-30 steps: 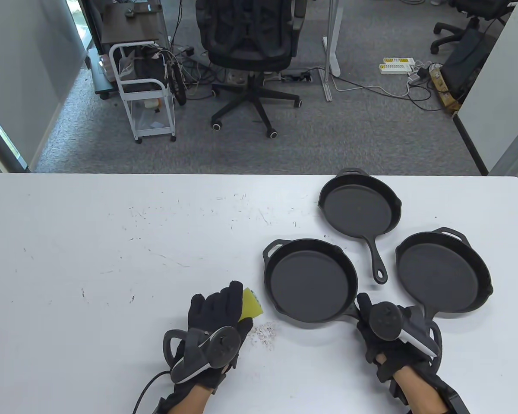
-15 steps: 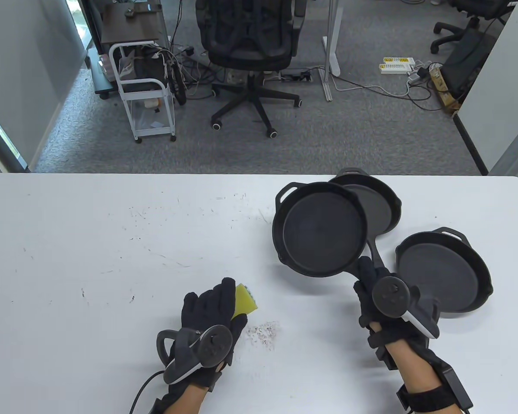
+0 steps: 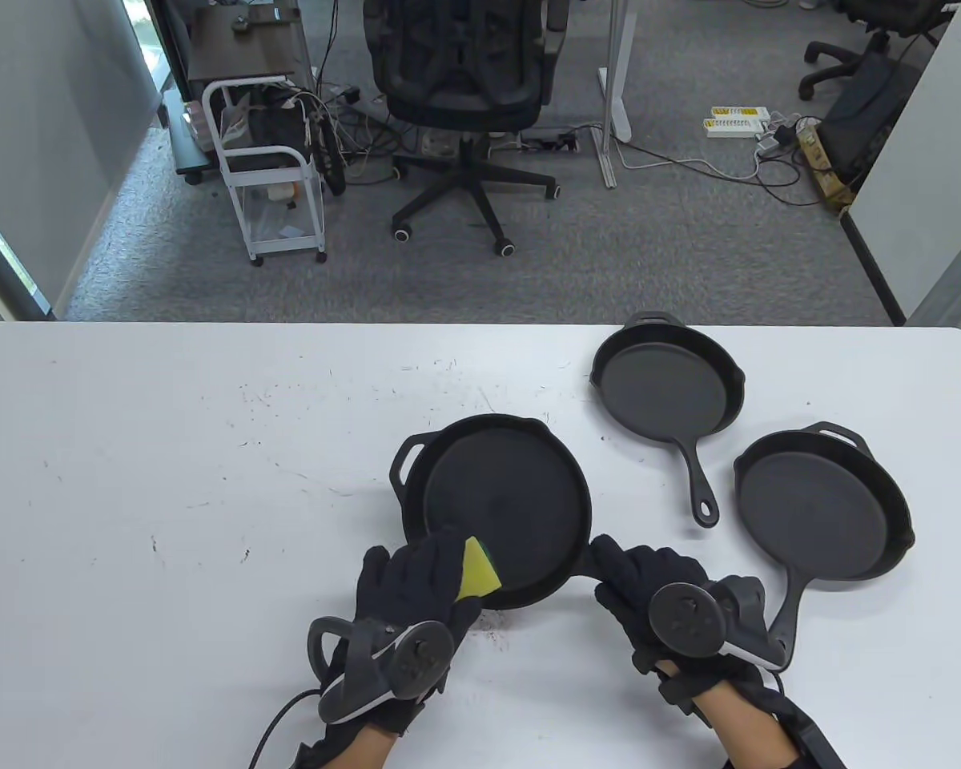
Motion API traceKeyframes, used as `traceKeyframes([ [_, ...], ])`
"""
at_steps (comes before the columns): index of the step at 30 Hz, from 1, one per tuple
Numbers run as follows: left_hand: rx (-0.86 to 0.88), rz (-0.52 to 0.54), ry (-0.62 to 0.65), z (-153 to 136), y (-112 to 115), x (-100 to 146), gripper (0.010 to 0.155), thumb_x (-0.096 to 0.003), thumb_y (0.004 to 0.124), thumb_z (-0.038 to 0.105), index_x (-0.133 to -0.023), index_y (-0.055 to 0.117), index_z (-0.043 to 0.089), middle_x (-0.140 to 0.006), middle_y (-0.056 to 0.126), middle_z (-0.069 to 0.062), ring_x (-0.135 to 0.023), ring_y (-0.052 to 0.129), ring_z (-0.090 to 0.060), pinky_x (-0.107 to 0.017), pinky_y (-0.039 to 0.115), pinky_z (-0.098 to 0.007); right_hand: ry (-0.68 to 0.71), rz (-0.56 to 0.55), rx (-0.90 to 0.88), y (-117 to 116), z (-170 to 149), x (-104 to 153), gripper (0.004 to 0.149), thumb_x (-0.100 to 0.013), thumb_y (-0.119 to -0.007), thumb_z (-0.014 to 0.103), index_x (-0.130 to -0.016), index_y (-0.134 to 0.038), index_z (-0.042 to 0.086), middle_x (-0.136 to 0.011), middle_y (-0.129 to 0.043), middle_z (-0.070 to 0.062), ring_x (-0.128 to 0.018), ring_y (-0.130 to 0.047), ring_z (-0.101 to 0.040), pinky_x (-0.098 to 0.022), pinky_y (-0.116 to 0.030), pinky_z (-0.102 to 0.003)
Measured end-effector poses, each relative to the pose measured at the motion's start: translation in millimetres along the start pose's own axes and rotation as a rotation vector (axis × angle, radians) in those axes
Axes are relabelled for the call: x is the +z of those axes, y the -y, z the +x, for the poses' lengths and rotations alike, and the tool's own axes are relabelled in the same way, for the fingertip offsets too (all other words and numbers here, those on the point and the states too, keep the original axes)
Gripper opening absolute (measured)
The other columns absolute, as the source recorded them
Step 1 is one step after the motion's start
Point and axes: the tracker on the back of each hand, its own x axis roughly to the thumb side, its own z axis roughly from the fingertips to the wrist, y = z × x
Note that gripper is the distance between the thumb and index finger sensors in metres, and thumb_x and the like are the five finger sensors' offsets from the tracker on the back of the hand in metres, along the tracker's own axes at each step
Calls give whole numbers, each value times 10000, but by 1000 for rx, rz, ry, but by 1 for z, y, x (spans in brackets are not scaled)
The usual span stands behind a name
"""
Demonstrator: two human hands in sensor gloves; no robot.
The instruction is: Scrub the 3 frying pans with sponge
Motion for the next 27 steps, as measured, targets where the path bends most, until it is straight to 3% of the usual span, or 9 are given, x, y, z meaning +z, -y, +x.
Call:
traceKeyframes([
  [5,-222,-77,87,41,7,-24,758,-622,779,549,-1254,478,259,-1248,622,-71,-1113,689,-353,-829,484,-675,41,-8,25,-3,10,3,597,-464,-861,415,-1001,-724,193,-729,-919,-52,-416,-925,-216,-513,-785,-550],
  [9,-357,-17,93,55,7,-47,777,-618,795,540,-1258,457,258,-1260,596,-60,-1127,671,-343,-835,478,-669,79,-13,50,-6,20,7,596,-462,-867,417,-997,-730,193,-724,-922,-50,-413,-926,-214,-513,-787,-547],
  [13,-414,68,-11,46,3,-63,800,-625,787,537,-1265,404,245,-1274,553,-56,-1153,621,-345,-844,447,-664,109,-21,56,-6,29,13,600,-449,-898,418,-986,-747,197,-714,-931,-47,-406,-931,-217,-511,-789,-546],
  [16,-427,115,-104,30,-3,-66,787,-627,801,514,-1262,427,239,-1263,579,-61,-1142,638,-349,-837,446,-671,109,-33,92,-3,30,17,604,-436,-923,413,-979,-759,207,-710,-938,-44,-402,-934,-221,-513,-789,-545],
  [20,-417,80,-215,3,-3,-54,778,-629,797,511,-1260,438,232,-1257,590,-71,-1136,635,-364,-831,422,-681,70,-60,72,4,24,21,615,-441,-938,400,-991,-741,206,-720,-926,-42,-410,-927,-217,-517,-784,-545],
  [21,-387,80,-210,1,0,-50,777,-628,797,511,-1260,441,231,-1256,594,-68,-1133,641,-366,-830,429,-682,53,-82,78,4,23,22,531,-528,-944,314,-1000,-725,206,-725,-918,-36,-412,-924,-208,-516,-786,-541],
  [22,-335,85,-186,0,5,-44,777,-628,798,506,-1259,442,226,-1253,595,-77,-1127,649,-363,-829,439,-678,40,-93,78,5,21,22,614,-452,-932,383,-1002,-724,205,-727,-916,-38,-412,-924,-207,-515,-787,-540],
  [27,-263,-78,-53,29,17,-40,774,-628,804,495,-1260,449,224,-1248,601,-85,-1113,666,-354,-827,497,-655,22,-104,102,0,24,21,615,-451,-924,387,-1003,-723,208,-729,-916,-38,-411,-925,-204,-511,-789,-538],
])
